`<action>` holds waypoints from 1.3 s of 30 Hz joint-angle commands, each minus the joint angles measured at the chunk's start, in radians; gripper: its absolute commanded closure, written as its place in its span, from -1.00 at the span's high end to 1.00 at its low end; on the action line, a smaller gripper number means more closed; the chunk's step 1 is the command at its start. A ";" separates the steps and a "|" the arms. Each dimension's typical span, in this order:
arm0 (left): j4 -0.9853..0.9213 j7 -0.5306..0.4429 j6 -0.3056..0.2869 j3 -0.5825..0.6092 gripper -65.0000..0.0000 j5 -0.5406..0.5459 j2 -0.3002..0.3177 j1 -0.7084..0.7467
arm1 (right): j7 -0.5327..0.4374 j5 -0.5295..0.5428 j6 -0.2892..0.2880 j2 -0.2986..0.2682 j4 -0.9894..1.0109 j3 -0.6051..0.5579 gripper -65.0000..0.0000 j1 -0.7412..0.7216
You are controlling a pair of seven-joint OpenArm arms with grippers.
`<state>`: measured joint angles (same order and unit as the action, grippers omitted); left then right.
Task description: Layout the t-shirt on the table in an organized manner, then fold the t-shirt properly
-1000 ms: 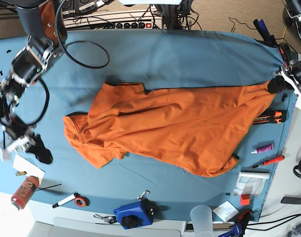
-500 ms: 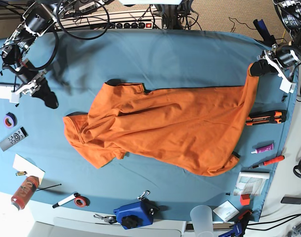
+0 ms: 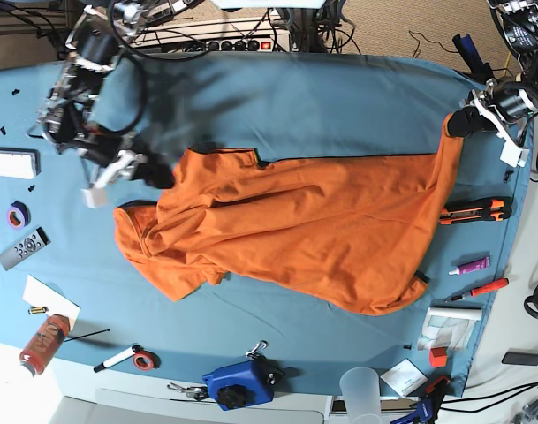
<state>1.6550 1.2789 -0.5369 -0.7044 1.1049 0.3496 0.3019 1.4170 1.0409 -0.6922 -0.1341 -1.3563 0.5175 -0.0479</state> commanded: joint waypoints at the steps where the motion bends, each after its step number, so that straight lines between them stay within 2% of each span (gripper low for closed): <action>1: 0.015 -0.016 -0.008 -0.008 -1.00 0.026 0.019 -0.003 | -0.021 0.003 -0.006 -0.009 -0.071 0.005 -0.38 -0.015; 5: 0.015 -0.016 -0.007 -0.008 -1.00 0.026 0.019 -0.003 | -0.021 -0.135 -0.006 0.024 -0.259 -0.013 -0.38 -0.012; 7: 0.015 -0.021 -0.008 -0.008 -1.00 0.026 0.019 -0.003 | -0.021 -0.184 0.029 0.023 -0.305 -0.046 -0.38 -0.007; 10: 0.015 -0.023 -0.008 -0.008 -1.00 0.026 0.019 -0.003 | -0.021 -0.257 0.054 0.023 -0.319 -0.106 -0.38 0.010; 14: 0.015 -0.023 -0.008 -0.008 -1.00 0.026 0.019 -0.003 | -0.021 -0.360 0.060 0.024 -0.319 -0.204 -0.38 0.055; 19: 0.015 -0.023 -0.008 -0.008 -1.00 0.026 0.019 -0.003 | -0.116 -0.502 0.118 0.023 -0.319 -0.304 -0.38 0.095; 22: 0.015 -0.023 -0.008 -0.008 -1.00 0.026 0.019 -0.003 | -0.118 -0.517 0.137 0.023 -0.319 -0.329 -0.42 0.095; 25: 0.015 -0.023 -0.008 -0.008 -1.00 0.026 0.019 -0.003 | -0.115 -0.528 0.143 0.023 -0.319 -0.326 -0.96 0.095; 26: 0.015 -0.022 -0.008 -0.008 -1.00 0.026 0.019 -0.003 | -0.115 -0.544 0.143 0.023 -0.319 -0.326 -1.00 0.095; 30: 0.015 -0.022 -0.008 -0.008 -1.00 0.026 0.019 -0.003 | -0.086 -0.546 0.133 0.023 -0.337 -0.326 -1.00 0.097; 33: 0.015 -0.022 -0.007 -0.008 -1.00 0.026 0.019 -0.003 | -0.024 -0.499 0.128 0.023 -0.405 -0.326 -1.00 0.105; 35: 0.015 -0.021 -0.007 -0.008 -1.00 0.026 0.019 -0.003 | -0.021 -0.463 0.128 0.020 -0.472 -0.326 -1.00 0.121; 39: 0.015 -0.011 -0.007 -0.008 -1.00 0.026 0.019 -0.003 | -0.021 -0.457 0.119 0.018 -0.606 -0.312 -1.00 0.187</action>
<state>1.6550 1.2758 -0.5365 -0.7044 1.1049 0.3496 0.3016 1.4055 0.5728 -0.5724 -0.1081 -1.9491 0.2008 0.1425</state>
